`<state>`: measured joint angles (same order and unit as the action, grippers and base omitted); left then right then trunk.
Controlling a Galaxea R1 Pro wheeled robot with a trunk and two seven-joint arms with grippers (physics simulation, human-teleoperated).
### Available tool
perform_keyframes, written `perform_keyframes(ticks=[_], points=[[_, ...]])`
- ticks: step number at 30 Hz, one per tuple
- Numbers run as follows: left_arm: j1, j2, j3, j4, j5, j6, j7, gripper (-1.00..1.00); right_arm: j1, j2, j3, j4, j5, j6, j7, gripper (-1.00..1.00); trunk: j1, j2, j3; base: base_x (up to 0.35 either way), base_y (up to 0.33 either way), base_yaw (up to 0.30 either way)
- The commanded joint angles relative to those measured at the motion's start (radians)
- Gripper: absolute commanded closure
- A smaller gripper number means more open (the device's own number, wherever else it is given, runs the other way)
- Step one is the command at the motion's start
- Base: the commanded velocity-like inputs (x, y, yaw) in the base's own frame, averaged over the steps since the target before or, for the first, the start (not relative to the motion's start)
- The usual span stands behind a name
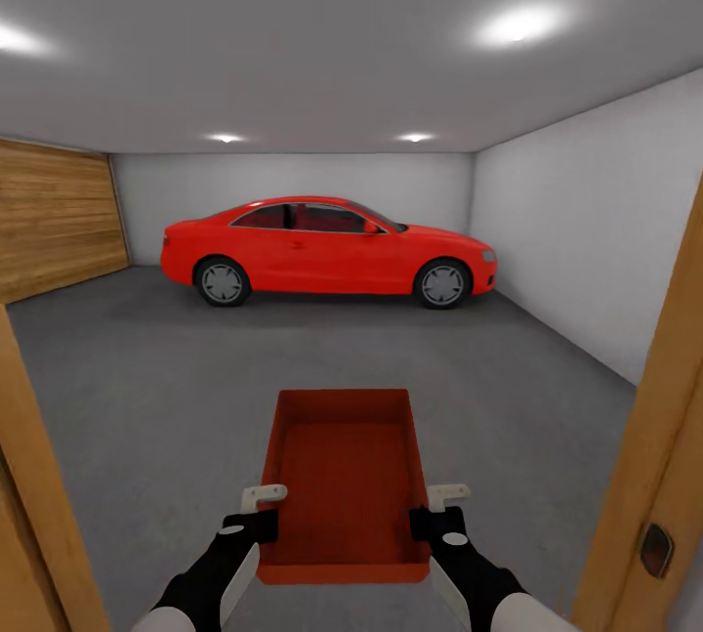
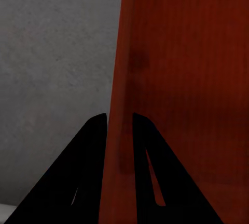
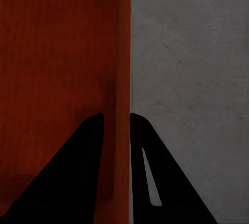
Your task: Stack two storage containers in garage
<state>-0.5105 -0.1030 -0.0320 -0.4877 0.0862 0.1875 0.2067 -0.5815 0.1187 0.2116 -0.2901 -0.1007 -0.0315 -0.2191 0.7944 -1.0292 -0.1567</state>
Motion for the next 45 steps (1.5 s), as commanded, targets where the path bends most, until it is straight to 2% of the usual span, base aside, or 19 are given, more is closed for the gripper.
perform_keyframes(ticks=[1,14,35,45], points=[[0.000,0.000,0.017,-0.002,0.064,0.007,0.005,1.00,-0.001,0.000,-0.031,-0.003,0.006,-0.054,-0.017,1.00,0.001,-0.001,-0.001,0.321,0.000,0.011],[0.000,0.000,0.017,-0.002,0.065,0.007,0.005,1.00,-0.001,0.001,-0.031,-0.003,0.006,-0.057,-0.017,1.00,0.001,-0.001,-0.001,0.311,0.000,0.001],[0.000,0.000,0.017,-0.003,0.064,0.006,0.005,1.00,-0.001,0.001,-0.031,-0.003,0.006,-0.056,-0.017,1.00,0.001,-0.001,-0.001,0.058,0.026,0.000],[0.000,0.000,0.016,-0.003,0.063,0.003,0.005,1.00,-0.001,0.001,-0.031,-0.003,0.006,-0.056,-0.017,1.00,0.001,-0.001,-0.001,0.273,0.000,0.000]])
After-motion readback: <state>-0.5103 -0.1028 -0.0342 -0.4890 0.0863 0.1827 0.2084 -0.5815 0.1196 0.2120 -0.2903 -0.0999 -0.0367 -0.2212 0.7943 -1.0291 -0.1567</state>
